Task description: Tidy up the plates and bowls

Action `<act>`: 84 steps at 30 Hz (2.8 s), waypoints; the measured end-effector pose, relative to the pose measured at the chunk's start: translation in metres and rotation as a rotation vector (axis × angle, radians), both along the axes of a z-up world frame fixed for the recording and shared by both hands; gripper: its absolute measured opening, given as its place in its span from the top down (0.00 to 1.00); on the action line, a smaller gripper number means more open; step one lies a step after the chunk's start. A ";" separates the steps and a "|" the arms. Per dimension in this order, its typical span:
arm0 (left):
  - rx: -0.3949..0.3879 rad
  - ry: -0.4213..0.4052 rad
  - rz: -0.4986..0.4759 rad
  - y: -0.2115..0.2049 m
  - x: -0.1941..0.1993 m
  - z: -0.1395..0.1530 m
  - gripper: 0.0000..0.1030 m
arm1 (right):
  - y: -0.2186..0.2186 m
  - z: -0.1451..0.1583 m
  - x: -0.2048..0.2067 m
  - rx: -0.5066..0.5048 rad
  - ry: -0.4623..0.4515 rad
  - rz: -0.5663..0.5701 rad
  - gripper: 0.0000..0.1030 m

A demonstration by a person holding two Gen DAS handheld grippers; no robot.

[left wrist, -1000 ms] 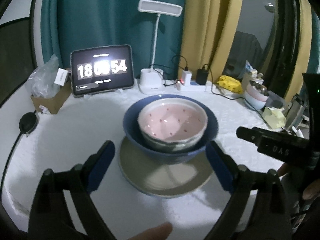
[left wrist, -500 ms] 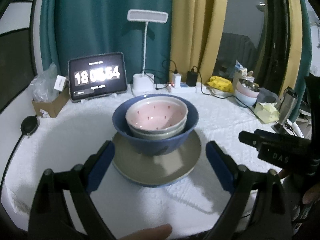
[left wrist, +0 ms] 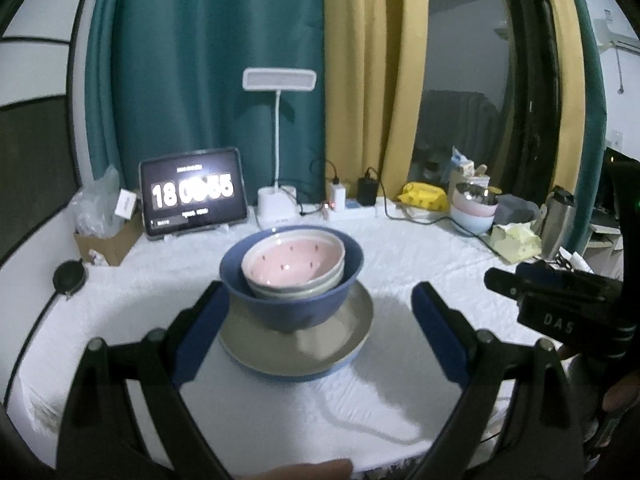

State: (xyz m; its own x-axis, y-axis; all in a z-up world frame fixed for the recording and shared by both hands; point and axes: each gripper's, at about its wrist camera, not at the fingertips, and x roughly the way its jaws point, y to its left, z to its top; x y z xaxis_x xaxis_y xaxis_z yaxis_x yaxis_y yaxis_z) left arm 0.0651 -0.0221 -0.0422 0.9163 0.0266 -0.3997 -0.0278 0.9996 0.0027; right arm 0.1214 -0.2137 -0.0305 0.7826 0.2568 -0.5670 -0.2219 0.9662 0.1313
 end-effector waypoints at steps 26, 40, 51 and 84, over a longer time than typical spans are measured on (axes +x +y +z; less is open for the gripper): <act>0.014 -0.164 -0.041 -0.021 -0.046 0.054 0.09 | -0.031 0.063 -0.060 0.013 -0.217 -0.033 0.48; 0.004 -0.194 -0.044 -0.019 -0.054 0.062 0.09 | -0.032 0.072 -0.068 0.018 -0.240 -0.027 0.46; 0.003 -0.193 -0.044 -0.019 -0.054 0.062 0.09 | -0.031 0.072 -0.068 0.018 -0.239 -0.028 0.46; 0.000 -0.189 -0.044 -0.016 -0.052 0.062 0.09 | -0.030 0.071 -0.068 0.017 -0.236 -0.027 0.46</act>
State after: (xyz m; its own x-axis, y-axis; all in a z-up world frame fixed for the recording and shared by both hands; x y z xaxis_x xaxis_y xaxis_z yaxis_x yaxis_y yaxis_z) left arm 0.0130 -0.0379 0.0195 0.9754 -0.0150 -0.2199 0.0157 0.9999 0.0013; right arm 0.0538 -0.2441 0.0408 0.8996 0.2418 -0.3636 -0.2222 0.9703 0.0953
